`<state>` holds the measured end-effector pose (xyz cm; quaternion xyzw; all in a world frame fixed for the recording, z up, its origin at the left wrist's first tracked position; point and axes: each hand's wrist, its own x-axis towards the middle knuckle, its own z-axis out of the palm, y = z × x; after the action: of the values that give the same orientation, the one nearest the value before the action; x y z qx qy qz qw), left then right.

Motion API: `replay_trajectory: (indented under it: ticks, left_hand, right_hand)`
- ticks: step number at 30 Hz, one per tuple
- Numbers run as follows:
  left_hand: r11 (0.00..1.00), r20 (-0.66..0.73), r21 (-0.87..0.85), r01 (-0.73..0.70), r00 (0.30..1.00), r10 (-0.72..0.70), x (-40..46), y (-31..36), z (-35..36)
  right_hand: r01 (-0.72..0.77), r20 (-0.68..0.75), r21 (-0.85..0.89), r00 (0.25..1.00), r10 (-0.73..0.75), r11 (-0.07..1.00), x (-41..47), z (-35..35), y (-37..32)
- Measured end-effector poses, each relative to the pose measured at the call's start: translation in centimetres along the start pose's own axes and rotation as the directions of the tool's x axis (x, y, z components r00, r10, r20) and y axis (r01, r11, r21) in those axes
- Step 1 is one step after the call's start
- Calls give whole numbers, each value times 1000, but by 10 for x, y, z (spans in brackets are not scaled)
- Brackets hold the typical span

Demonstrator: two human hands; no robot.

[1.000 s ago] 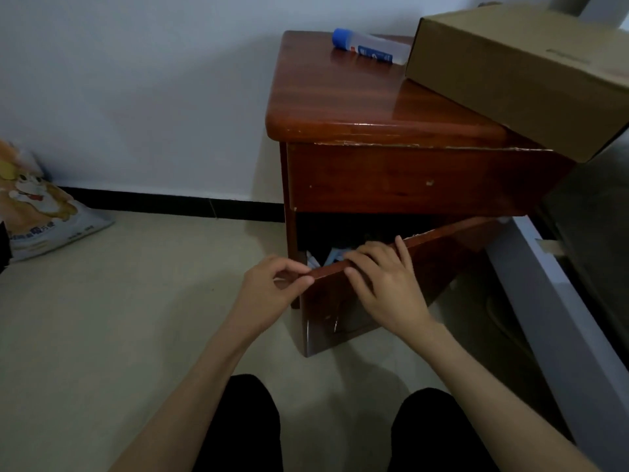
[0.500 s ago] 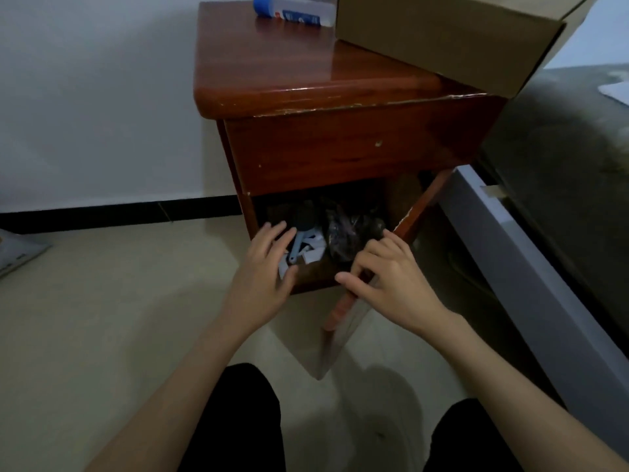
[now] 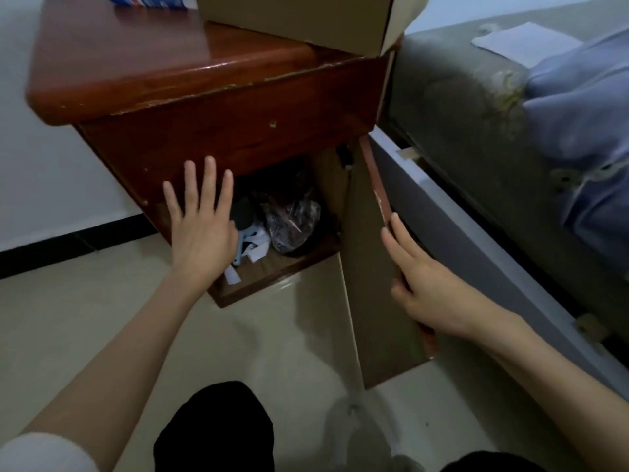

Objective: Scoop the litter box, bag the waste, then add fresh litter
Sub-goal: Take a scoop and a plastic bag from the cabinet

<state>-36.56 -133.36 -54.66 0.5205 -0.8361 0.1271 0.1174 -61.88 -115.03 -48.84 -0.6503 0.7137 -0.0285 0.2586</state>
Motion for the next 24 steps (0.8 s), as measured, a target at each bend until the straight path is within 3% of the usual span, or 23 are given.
replay_trajectory:
  ticks: [5, 13, 17, 24]
  left_hand:
    - [999, -10, 0, 39, 999, -39, 0, 2, -1]
    - [997, -41, -39, 67, 997, -69, 1, 6, 4]
    - [994, -59, -81, 76, 995, -81, -2, 9, 9]
    - [989, -43, -130, 68, 996, -74, -5, 14, 20]
  right_hand:
    - [-144, -106, -100, 985, 133, 985, -24, -15, 26]
    - [-241, -318, -301, 938, 141, 923, -18, -1, 19]
    - [-380, -329, -325, 904, 273, 866, -3, -2, 20]
    - [-496, -367, -404, 858, 360, 769, 7, -12, 32]
